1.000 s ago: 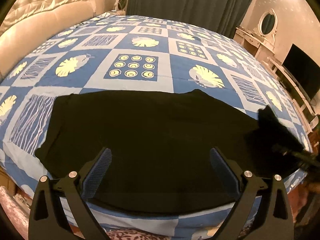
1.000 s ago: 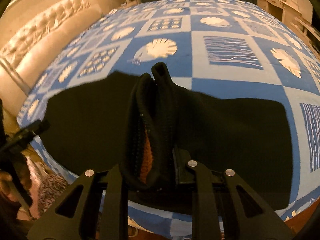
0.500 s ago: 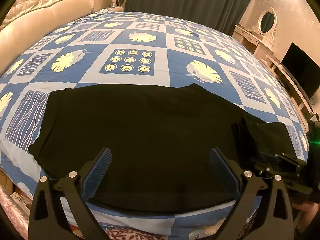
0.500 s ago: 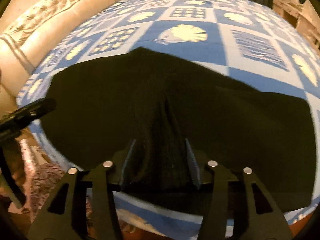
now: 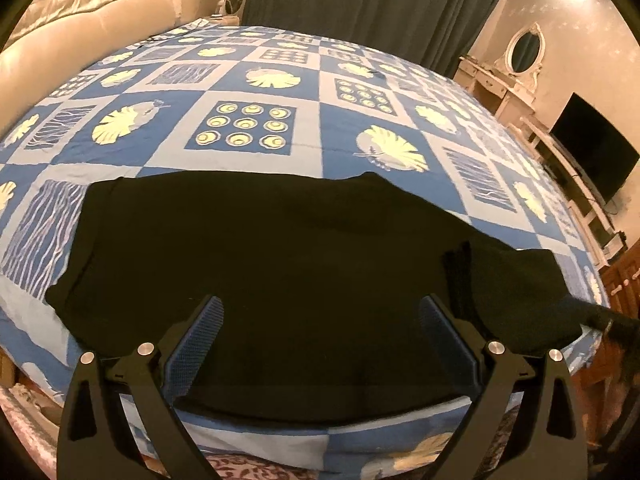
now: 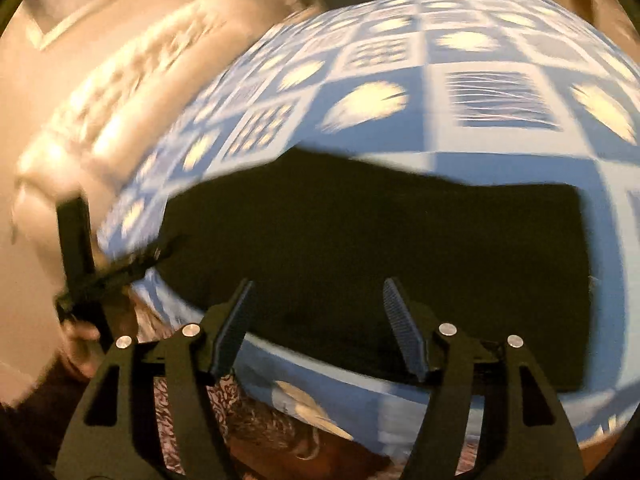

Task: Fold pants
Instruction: 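Grasp the folded pants edge again with the right gripper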

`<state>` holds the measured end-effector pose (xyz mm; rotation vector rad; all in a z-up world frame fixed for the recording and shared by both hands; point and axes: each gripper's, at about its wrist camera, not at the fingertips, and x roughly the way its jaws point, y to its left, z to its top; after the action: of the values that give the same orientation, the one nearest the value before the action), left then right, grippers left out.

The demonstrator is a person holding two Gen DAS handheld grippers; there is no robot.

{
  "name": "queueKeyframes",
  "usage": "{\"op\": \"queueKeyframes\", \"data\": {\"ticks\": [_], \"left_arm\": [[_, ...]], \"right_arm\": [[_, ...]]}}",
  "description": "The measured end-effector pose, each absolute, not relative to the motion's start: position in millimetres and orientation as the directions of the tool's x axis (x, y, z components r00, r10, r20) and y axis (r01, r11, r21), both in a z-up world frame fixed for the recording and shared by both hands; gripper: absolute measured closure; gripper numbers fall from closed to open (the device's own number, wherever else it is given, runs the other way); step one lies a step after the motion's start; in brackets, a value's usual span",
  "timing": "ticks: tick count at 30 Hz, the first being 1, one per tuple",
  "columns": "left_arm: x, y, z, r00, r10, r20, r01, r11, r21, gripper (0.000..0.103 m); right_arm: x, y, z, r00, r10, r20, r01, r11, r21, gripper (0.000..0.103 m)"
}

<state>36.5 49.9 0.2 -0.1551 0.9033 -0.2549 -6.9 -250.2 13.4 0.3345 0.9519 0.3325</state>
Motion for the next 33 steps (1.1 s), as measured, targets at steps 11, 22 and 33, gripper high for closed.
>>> {"op": "queueKeyframes", "data": {"ticks": [11,22,33], "left_arm": [[26,25,3,0.573,-0.329,-0.751,0.207,0.944,-0.255,0.006],[23,18,-2,0.563,-0.316,-0.764,0.231,0.947,-0.221,0.006],[24,18,-2,0.561,-0.313,-0.766,0.228,0.948,-0.221,0.006]], "right_arm": [[-36,-429,-66,0.554,0.569,-0.607,0.230,0.597,0.769,0.037],[-29,-419,-91,0.464,0.623,-0.630,0.217,0.609,0.763,0.062],[-36,-424,-98,0.468,0.620,-0.630,0.220,0.609,0.762,0.075]]}}
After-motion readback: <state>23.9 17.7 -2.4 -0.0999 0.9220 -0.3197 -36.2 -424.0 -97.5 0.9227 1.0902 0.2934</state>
